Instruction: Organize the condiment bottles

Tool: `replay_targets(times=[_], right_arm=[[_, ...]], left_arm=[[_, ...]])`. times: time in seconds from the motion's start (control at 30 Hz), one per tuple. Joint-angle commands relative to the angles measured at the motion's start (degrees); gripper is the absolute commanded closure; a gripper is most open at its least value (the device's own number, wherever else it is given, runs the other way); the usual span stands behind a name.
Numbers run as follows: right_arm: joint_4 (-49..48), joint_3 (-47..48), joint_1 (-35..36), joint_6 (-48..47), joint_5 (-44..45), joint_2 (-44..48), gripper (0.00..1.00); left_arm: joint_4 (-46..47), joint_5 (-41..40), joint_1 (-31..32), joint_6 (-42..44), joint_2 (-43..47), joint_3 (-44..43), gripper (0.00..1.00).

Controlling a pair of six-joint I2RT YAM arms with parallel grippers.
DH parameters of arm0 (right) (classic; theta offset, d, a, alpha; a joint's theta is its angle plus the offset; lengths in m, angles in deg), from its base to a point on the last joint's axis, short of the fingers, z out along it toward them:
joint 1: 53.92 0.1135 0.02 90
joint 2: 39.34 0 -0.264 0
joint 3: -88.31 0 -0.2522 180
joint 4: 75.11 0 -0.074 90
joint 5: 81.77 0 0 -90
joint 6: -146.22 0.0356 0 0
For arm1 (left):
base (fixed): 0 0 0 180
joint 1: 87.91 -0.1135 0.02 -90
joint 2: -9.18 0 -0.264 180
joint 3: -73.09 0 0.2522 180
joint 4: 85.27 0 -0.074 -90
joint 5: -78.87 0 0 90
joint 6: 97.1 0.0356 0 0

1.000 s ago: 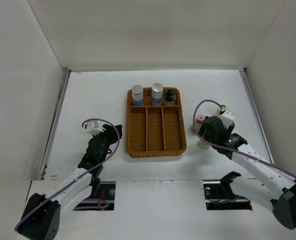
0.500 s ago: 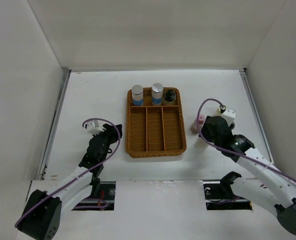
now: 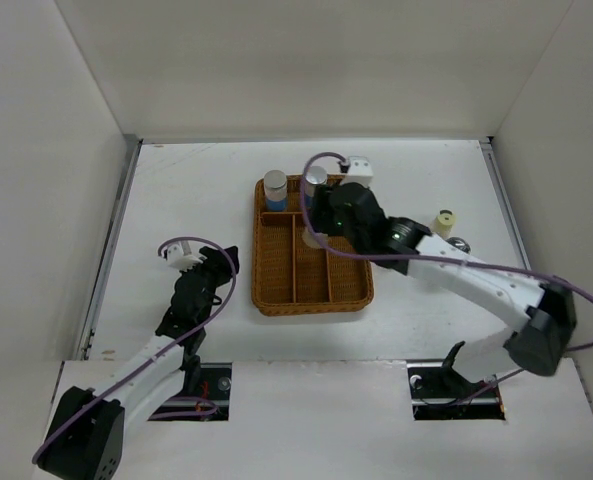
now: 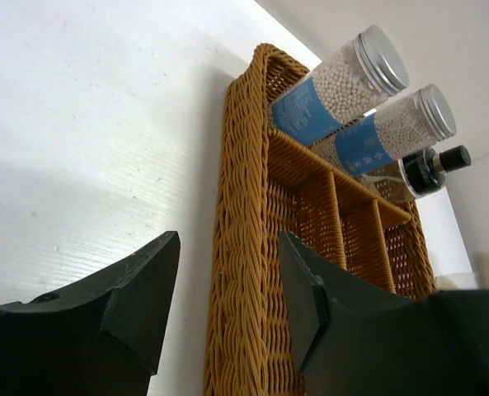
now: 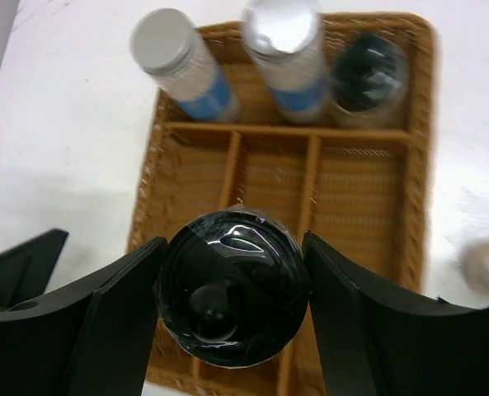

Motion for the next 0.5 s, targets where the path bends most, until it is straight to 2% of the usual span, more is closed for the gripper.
replay_targets(times=[0.0,0.23,0.47], right_arm=[[-11.54,9.7,1.04,-4.51,-3.43,-8.22,0.48],[-11.46,24.21,2.71,-7.68,-5.28,-26.33,0.47],[-12.07,27.04,2.98,-9.18,-2.39,-33.47,0.47]], left_arm=[[1.0,-0.52,-0.6,-0.88,1.29,1.03,0.51],[0.92,-0.52,-0.87,-1.05,1.29,1.12,0.51],[0.92,-0.52,-0.87,-1.14,1.21,1.12,0.51]])
